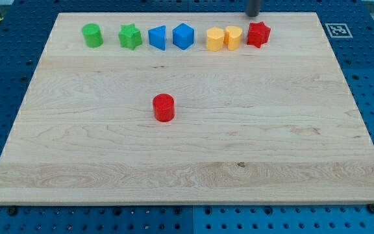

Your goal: Push the red circle towards the red star

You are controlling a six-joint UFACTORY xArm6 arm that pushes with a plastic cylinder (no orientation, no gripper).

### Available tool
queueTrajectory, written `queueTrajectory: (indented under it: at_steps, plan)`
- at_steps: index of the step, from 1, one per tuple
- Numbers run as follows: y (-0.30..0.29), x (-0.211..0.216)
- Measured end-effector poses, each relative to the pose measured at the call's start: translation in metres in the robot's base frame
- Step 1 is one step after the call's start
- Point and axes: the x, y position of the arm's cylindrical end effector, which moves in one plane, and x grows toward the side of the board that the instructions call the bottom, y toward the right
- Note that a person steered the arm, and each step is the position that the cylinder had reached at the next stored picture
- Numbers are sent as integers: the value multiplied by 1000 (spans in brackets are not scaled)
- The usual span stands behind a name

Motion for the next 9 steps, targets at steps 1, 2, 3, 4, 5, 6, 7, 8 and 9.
queueTrajectory:
  at_steps: [1, 2, 3, 4, 5, 6, 7, 8, 9]
  plan:
    - [64, 20]
    - [87, 60]
    - [86, 105]
    - [66, 162]
    - [35, 213]
    - [-1, 259]
    - [-42, 301]
    - [-93, 334]
    - [-155, 344]
